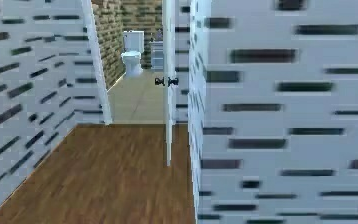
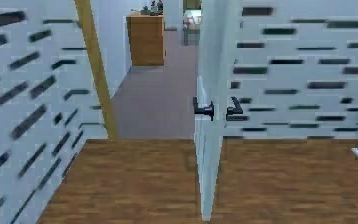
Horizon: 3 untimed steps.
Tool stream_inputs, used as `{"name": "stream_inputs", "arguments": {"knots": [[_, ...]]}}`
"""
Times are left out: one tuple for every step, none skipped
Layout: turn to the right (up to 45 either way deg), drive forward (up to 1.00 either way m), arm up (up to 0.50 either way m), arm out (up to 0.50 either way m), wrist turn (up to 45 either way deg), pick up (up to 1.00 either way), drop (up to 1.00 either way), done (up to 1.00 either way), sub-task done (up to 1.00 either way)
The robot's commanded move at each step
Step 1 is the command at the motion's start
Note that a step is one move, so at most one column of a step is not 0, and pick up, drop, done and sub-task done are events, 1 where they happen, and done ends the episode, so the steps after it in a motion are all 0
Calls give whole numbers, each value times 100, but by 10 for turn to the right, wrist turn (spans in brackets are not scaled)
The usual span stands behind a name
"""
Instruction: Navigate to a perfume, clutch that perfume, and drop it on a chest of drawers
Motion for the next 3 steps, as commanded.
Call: {"name": "stream_inputs", "arguments": {"knots": [[-450,0,0,0,0,0,0,0,0],[0,80,0,0,0,0,0,0,0],[300,0,0,0,0,0,0,0,0]]}}
